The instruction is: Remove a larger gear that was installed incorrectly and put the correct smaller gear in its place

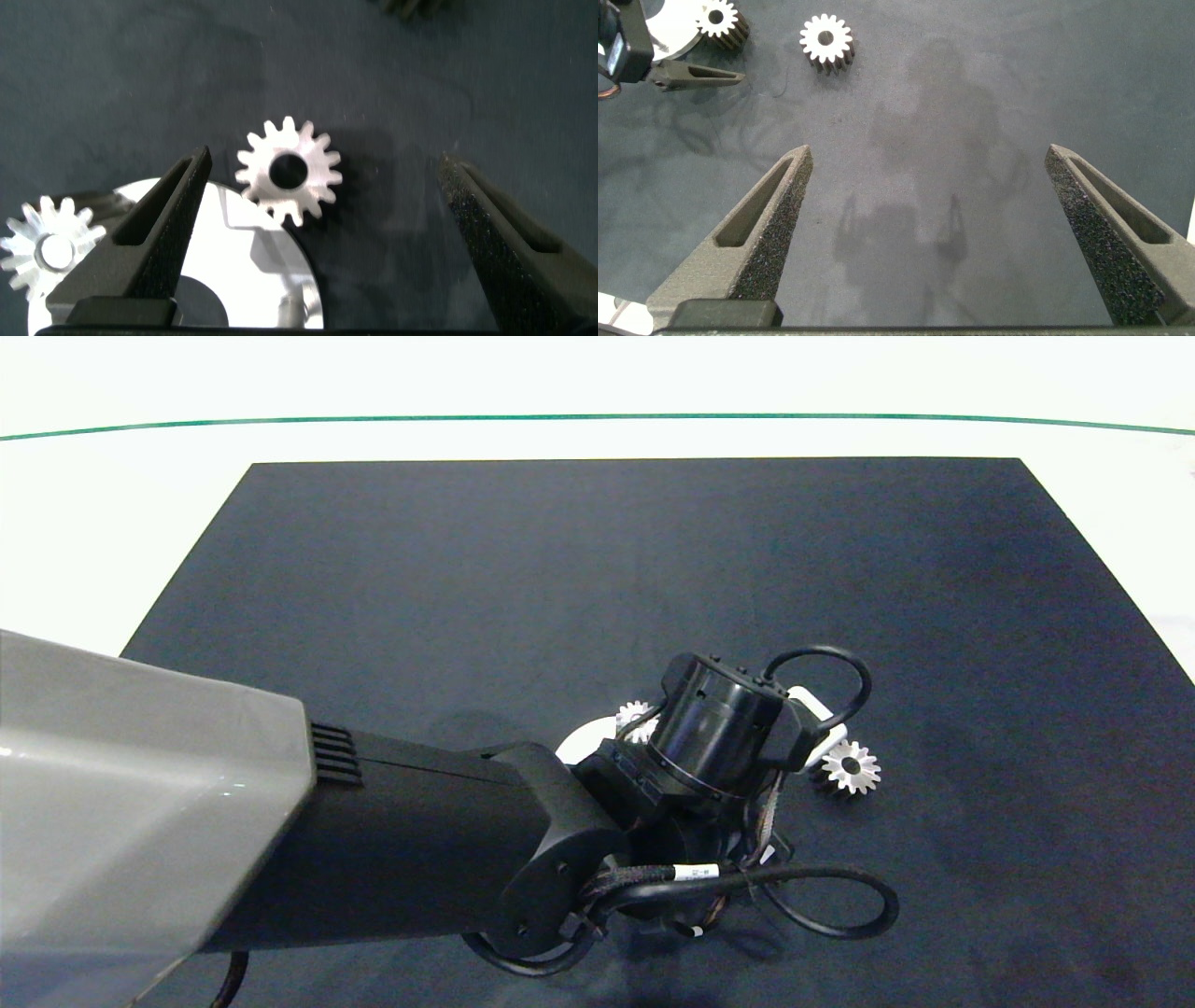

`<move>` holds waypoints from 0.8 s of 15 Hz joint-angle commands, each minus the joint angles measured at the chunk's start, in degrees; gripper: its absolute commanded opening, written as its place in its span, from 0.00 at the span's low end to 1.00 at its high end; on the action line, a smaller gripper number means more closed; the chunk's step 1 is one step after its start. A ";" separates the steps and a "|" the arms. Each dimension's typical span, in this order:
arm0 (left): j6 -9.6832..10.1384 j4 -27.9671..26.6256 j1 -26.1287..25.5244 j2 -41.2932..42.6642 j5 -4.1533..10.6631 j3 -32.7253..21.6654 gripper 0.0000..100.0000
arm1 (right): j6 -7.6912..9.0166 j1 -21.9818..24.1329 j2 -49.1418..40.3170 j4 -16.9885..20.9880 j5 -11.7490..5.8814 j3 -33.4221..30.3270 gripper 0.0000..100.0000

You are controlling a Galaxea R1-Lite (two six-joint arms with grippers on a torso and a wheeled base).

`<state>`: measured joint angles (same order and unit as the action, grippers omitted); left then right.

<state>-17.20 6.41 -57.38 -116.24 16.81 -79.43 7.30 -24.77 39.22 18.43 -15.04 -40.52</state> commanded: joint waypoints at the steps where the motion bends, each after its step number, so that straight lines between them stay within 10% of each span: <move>1: -0.11 0.00 -0.01 -0.57 0.06 -0.37 0.96 | -0.01 -0.01 0.07 0.11 -0.07 0.00 1.00; 12: -0.11 0.00 0.08 -1.18 0.15 -0.02 0.74 | -0.01 -0.01 -0.02 0.11 -0.07 0.09 1.00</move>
<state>-17.20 6.39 -57.22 -117.25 16.86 -79.57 7.24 -24.77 39.19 18.43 -15.04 -40.46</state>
